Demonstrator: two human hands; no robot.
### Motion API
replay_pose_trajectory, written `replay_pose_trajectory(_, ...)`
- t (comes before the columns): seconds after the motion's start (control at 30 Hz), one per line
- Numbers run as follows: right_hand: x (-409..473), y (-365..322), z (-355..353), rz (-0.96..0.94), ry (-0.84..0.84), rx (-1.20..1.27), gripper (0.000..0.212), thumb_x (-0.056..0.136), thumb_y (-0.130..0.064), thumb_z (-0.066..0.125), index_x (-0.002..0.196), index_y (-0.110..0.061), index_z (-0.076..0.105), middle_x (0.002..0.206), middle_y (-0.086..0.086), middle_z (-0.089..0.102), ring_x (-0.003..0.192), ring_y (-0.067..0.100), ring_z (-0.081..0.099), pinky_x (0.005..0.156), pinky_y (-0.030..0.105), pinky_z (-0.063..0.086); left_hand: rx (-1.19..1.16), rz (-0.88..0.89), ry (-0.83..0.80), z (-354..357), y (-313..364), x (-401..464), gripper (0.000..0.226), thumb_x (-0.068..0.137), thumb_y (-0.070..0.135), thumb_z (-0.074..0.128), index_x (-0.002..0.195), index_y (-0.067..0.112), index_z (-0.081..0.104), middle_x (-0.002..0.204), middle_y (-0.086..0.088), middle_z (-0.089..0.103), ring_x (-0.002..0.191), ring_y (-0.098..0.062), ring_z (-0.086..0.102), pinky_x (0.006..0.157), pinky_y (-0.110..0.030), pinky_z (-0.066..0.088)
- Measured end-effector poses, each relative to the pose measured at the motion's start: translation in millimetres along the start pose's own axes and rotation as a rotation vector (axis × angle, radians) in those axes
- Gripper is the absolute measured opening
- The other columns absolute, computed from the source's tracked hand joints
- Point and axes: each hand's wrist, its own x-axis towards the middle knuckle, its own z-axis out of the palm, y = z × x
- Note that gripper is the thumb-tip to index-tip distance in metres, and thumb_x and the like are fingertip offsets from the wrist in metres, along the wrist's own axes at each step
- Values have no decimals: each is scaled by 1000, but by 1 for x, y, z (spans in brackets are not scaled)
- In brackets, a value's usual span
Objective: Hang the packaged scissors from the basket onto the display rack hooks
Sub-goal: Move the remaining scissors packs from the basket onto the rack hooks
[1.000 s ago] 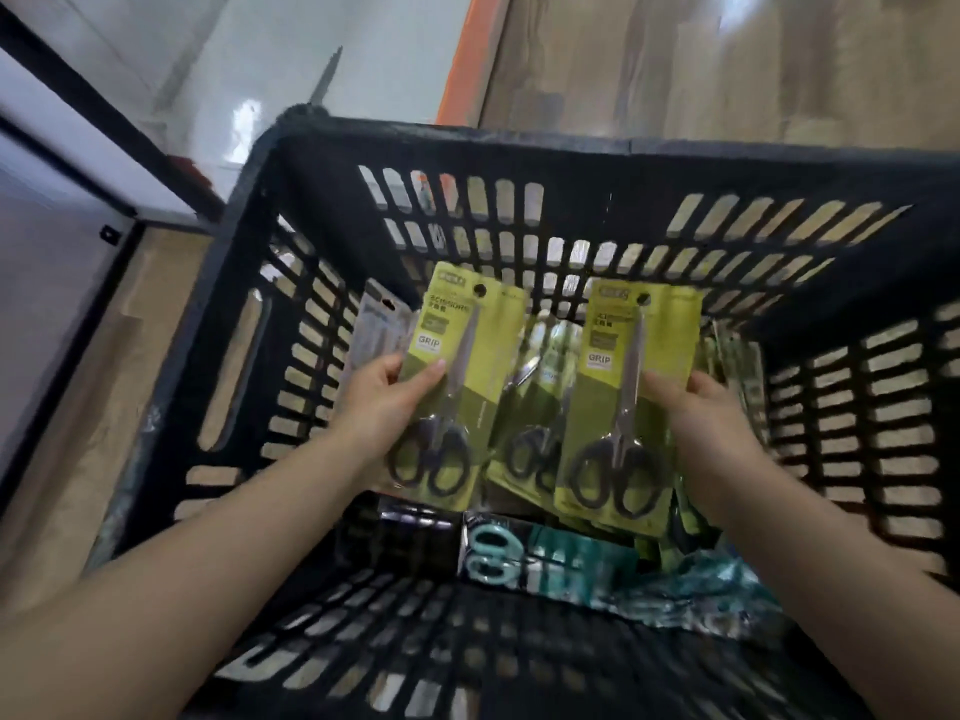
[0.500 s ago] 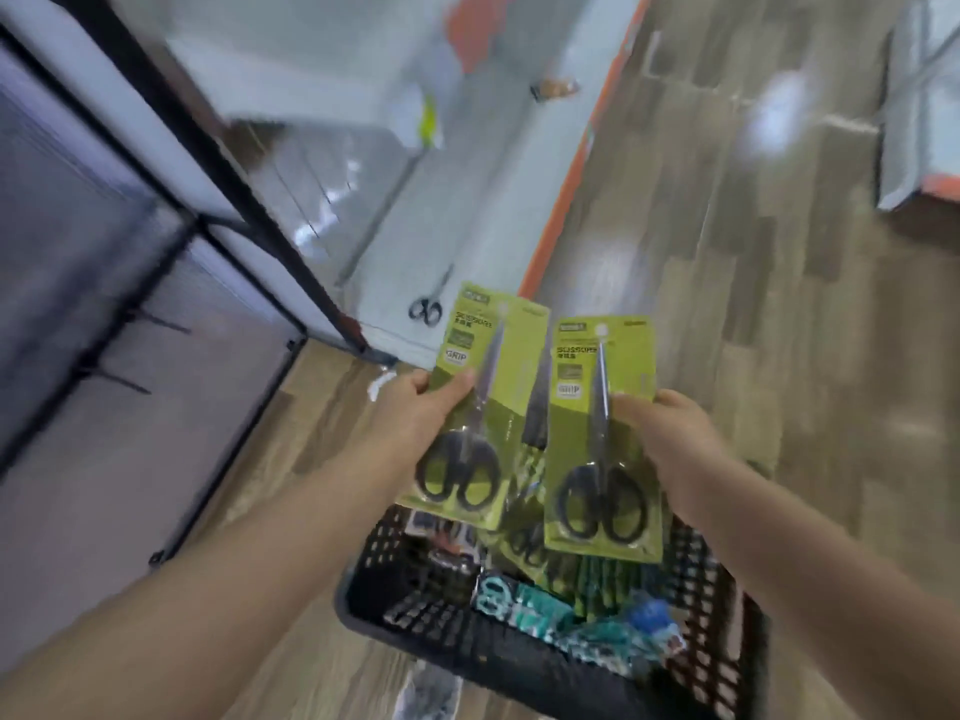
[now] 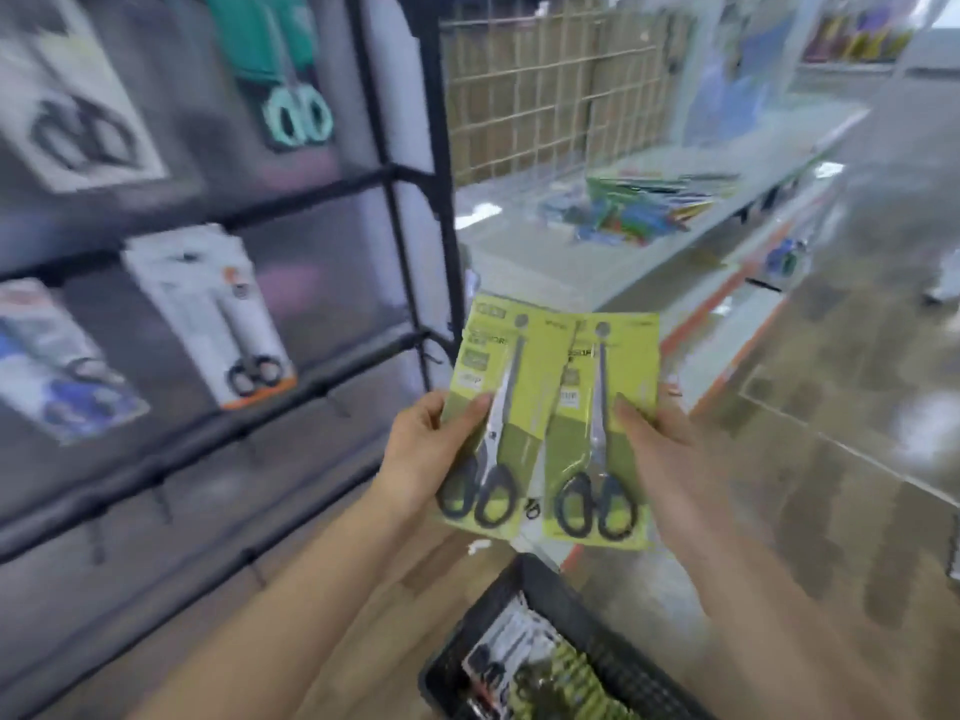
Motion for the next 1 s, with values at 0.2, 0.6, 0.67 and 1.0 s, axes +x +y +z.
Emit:
replay_pose_trajectory(0.2, -69, 41, 49, 125, -247, -27, 35, 95, -34, 51, 126, -19, 54, 130, -1, 55, 117, 18, 51, 96, 31, 39, 23, -162, 150, -68, -42, -88, 20, 88, 30, 63, 81, 11, 65, 79, -5, 69, 73, -18, 61, 68, -31, 46)
replay_pose_trajectory(0.6, -137, 91, 100, 288, -517, -211, 19, 94, -26, 55, 103, -11, 62, 107, 8, 64, 99, 23, 57, 84, 32, 40, -352, -497, 495, -150, -137, -204, 18, 91, 12, 60, 100, -1, 66, 95, -20, 72, 89, -36, 67, 91, -50, 50)
replay_pose_trajectory(0.67, -141, 91, 111, 279, -533, -255, 20, 93, -26, 55, 103, -11, 62, 108, 9, 63, 99, 24, 55, 83, 31, 38, -402, -526, 544, -162, -138, -212, 20, 90, 15, 62, 101, -2, 65, 94, -22, 71, 90, -38, 66, 91, -51, 50)
replay_pose_trajectory(1.0, -209, 72, 233, 239, -685, -350, 56, 92, -42, 53, 139, -13, 43, 143, 3, 44, 130, 25, 41, 108, 41, 33, -406, -425, 670, -281, -113, -256, 24, 90, 27, 62, 102, 6, 61, 94, -24, 69, 78, -35, 65, 73, -49, 55)
